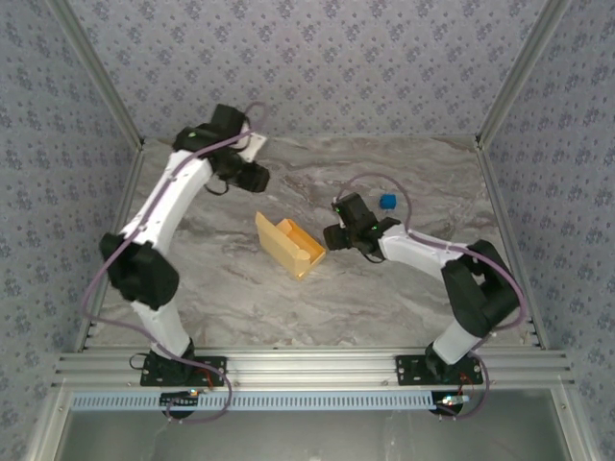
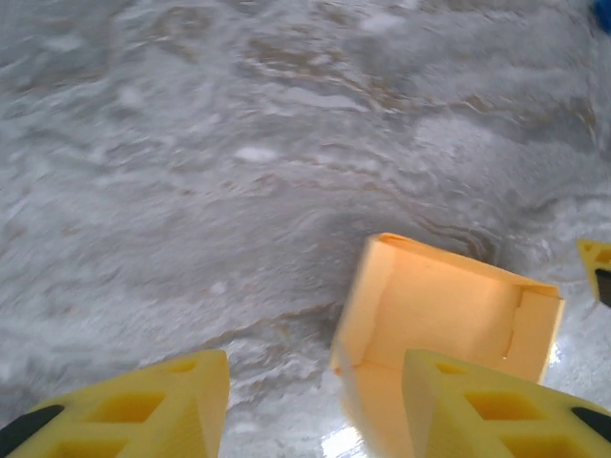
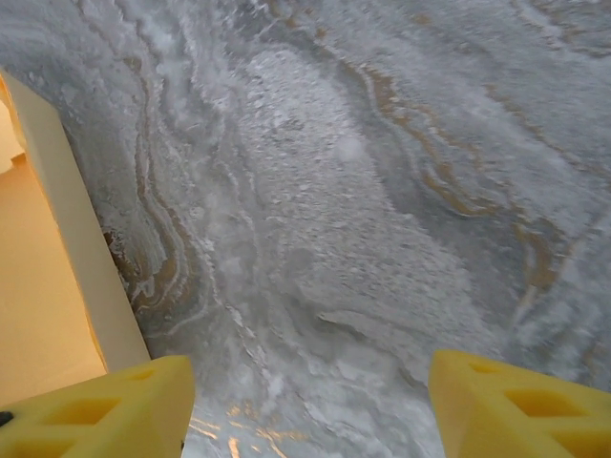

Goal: Fold the paper box

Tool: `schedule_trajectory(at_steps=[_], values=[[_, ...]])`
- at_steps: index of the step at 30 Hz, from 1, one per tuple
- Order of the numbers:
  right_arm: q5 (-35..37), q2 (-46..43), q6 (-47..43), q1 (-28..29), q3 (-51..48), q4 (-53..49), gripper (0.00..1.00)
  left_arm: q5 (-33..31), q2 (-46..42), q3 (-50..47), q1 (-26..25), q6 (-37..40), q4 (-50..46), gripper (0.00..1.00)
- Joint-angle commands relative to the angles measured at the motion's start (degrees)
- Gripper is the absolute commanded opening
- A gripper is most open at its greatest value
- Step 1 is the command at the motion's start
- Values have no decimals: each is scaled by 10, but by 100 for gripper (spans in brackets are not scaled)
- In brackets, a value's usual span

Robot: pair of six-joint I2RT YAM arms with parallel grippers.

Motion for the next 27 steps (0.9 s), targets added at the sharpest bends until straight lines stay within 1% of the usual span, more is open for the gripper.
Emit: schedule_trajectory(at_steps=[1, 4, 7, 10, 14, 18, 23, 27], values=[[39, 36, -15, 22, 32, -43, 67, 1, -59, -115, 42, -73, 102, 51], [40, 48, -15, 33, 34, -47, 67, -10, -134, -250, 79, -125, 183, 51], [27, 41, -15, 38, 23, -49, 67, -11, -205, -383, 103, -173, 272, 51], [0, 28, -8, 42, 8, -44, 67, -8, -257, -489, 113, -214, 336, 51], [-41, 7, 12, 56, -16, -20, 67, 10, -296, -597, 114, -259, 402, 51], [-74, -10, 30, 69, -30, -1, 67, 29, -315, -664, 112, -291, 453, 51], [-121, -11, 39, 90, -35, 15, 67, 28, -323, -703, 107, -299, 474, 51], [-131, -35, 40, 92, -41, 22, 67, 26, -331, -726, 104, -303, 483, 51]])
